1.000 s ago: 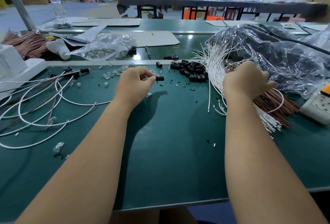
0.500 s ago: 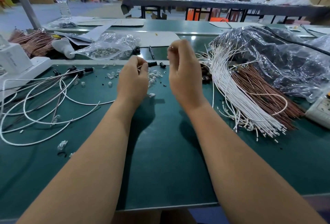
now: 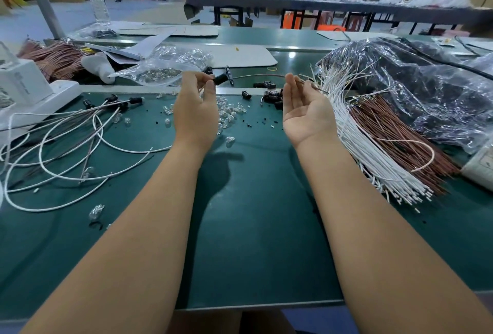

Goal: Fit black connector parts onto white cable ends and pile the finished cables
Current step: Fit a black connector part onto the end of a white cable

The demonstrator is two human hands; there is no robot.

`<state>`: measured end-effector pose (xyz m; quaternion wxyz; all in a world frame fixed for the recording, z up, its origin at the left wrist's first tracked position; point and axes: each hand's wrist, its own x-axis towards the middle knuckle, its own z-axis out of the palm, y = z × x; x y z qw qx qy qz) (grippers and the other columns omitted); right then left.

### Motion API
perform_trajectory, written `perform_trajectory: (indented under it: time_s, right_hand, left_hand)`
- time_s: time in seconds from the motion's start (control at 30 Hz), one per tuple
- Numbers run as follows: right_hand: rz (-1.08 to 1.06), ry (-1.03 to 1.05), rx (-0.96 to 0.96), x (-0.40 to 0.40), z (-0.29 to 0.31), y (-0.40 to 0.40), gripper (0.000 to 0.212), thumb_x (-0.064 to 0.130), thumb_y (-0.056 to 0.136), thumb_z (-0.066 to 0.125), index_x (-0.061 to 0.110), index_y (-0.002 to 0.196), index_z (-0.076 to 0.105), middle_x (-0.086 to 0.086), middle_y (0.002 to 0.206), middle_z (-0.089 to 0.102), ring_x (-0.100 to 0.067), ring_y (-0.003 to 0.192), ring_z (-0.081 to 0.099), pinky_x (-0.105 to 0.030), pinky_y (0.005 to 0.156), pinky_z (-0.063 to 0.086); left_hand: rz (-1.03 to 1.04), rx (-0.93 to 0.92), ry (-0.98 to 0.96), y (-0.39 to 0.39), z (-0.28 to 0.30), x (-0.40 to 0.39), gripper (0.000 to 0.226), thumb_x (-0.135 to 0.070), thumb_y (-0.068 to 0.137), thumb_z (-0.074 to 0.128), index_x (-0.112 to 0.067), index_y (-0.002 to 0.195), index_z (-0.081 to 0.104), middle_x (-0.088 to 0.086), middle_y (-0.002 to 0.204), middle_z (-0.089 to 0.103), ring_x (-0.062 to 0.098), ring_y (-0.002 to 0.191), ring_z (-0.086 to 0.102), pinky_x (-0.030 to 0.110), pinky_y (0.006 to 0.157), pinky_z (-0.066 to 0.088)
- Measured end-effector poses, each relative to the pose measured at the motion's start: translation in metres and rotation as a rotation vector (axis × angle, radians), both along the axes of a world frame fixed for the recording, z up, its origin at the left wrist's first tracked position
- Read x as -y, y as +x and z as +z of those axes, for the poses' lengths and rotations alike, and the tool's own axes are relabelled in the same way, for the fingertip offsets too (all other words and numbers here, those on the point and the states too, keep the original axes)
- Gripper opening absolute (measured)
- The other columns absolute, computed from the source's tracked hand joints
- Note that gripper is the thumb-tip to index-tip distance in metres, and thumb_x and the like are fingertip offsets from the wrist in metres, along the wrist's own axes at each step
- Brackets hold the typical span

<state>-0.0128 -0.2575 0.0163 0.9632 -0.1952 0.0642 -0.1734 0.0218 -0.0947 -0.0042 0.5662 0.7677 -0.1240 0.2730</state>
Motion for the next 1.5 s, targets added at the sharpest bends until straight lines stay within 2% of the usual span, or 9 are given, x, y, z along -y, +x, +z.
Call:
perform_trajectory:
  time_s: [0.1,0.2,0.3,0.4,0.5,0.7,0.87,1.13,1.5]
  right_hand:
    - [0.015,0.009,-0.024,0.003,-0.002,0.0,0.014,0.008,0.101,0.046,-0.002,0.1,0.055,-0.013,0.087,0.064,-0.018,0.063,0.069,-0.024,0.065,0.058]
    - [0.055,-0.083,0.0,0.002,-0.004,0.001,0.011,0.01,0.1,0.048,0.004,0.096,0.056,-0.01,0.08,0.066,-0.017,0.064,0.07,-0.024,0.067,0.058]
    - [0.155,-0.413,-0.011,-0.012,-0.008,0.003,0.012,0.01,0.1,0.048,0.007,0.094,0.059,-0.007,0.076,0.066,-0.016,0.066,0.069,-0.024,0.068,0.058]
    - [0.202,-0.822,-0.105,-0.032,-0.016,0.004,0.011,0.009,0.098,0.051,0.008,0.09,0.059,-0.007,0.079,0.061,-0.014,0.061,0.065,-0.022,0.062,0.055]
    - [0.15,-1.005,-0.135,-0.039,-0.022,0.004,0.017,0.009,0.098,0.053,0.01,0.083,0.06,-0.005,0.074,0.062,-0.011,0.055,0.063,-0.019,0.055,0.051]
    - [0.181,-0.933,-0.101,-0.034,-0.019,0.002,0.011,0.009,0.095,0.058,0.009,0.085,0.061,-0.006,0.074,0.066,-0.014,0.058,0.064,-0.022,0.056,0.052]
    - [0.092,-0.906,-0.147,-0.036,-0.021,0.003,0.015,0.007,0.097,0.054,0.008,0.082,0.057,-0.005,0.07,0.065,-0.011,0.054,0.064,-0.022,0.054,0.052]
    - [-0.091,-0.683,-0.167,-0.022,-0.018,0.006,0.016,0.007,0.101,0.046,0.009,0.087,0.053,-0.007,0.074,0.066,-0.013,0.055,0.065,-0.024,0.056,0.053]
    - [-0.139,-0.815,-0.191,-0.022,-0.018,0.007,0.015,0.008,0.099,0.048,0.009,0.085,0.053,-0.009,0.076,0.068,-0.012,0.053,0.063,-0.023,0.054,0.052]
  left_hand:
    - [-0.104,-0.064,-0.037,0.001,-0.001,0.0,0.005,-0.016,0.102,0.043,-0.015,0.1,0.048,-0.003,0.081,0.058,0.015,0.069,0.052,0.029,0.064,0.045]
    - [-0.164,-0.105,-0.009,0.002,-0.003,0.001,0.006,-0.016,0.101,0.046,-0.016,0.096,0.049,-0.002,0.07,0.051,0.008,0.055,0.043,0.022,0.051,0.038]
    - [-0.19,-0.104,0.008,0.001,-0.002,0.004,0.006,-0.014,0.1,0.048,-0.014,0.095,0.051,0.0,0.067,0.049,0.007,0.051,0.039,0.018,0.048,0.034]
    - [-0.199,-0.098,0.045,-0.001,-0.002,0.006,0.005,-0.013,0.098,0.05,-0.013,0.095,0.054,0.005,0.069,0.053,0.012,0.056,0.043,0.021,0.052,0.036]
    - [-0.2,-0.119,0.058,-0.001,-0.002,0.007,0.005,-0.015,0.097,0.053,-0.014,0.094,0.057,0.006,0.072,0.058,0.012,0.058,0.046,0.023,0.057,0.039]
    - [-0.219,-0.127,0.048,0.0,-0.002,0.005,0.005,-0.015,0.096,0.055,-0.014,0.094,0.059,0.005,0.068,0.057,0.012,0.058,0.048,0.024,0.057,0.04]
    - [-0.23,-0.13,0.07,0.001,-0.004,0.004,0.006,-0.014,0.095,0.057,-0.01,0.094,0.062,0.001,0.062,0.06,-0.002,0.045,0.047,0.011,0.049,0.036]
    - [-0.223,-0.161,0.067,0.007,-0.007,-0.003,0.01,-0.016,0.095,0.059,-0.019,0.086,0.062,-0.004,0.061,0.063,0.003,0.047,0.048,0.012,0.049,0.037]
    - [-0.255,-0.165,0.062,0.005,-0.006,-0.004,0.014,-0.016,0.094,0.059,-0.023,0.082,0.062,-0.004,0.062,0.064,0.0,0.044,0.045,0.01,0.047,0.035]
